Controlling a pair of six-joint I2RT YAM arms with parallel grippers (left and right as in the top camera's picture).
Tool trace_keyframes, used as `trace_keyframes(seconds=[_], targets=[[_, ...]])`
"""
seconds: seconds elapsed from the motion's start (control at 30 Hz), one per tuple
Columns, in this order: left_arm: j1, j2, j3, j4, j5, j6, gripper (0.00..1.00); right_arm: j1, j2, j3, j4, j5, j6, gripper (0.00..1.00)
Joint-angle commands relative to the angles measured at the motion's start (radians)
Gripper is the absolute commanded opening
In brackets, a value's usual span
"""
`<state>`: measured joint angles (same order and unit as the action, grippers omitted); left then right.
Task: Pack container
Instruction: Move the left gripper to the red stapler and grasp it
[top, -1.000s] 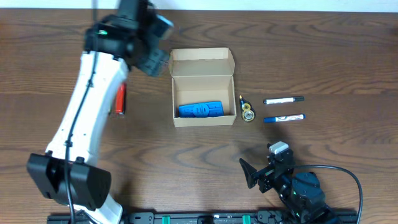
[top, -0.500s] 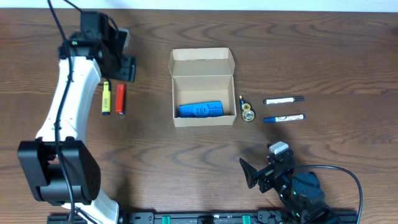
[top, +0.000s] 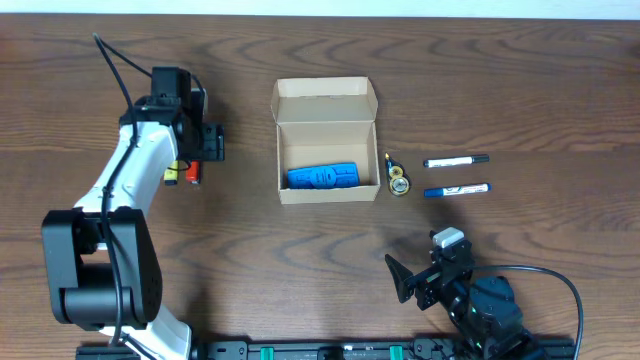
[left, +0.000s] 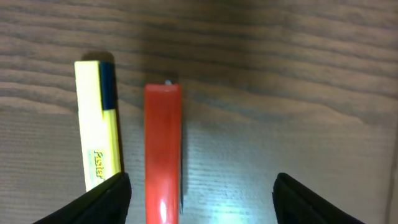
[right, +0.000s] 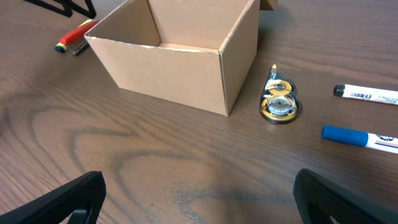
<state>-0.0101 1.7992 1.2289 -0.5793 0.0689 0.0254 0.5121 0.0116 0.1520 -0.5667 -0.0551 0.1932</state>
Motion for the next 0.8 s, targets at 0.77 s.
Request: trace_keyframes(seconds=[0.77], targets=[[0.004,0.068,-0.172,0.248,-0.05,-0.116,0.73,0.011,-0.006,-0.003,-0.001,0.006,-0.015,0.99]])
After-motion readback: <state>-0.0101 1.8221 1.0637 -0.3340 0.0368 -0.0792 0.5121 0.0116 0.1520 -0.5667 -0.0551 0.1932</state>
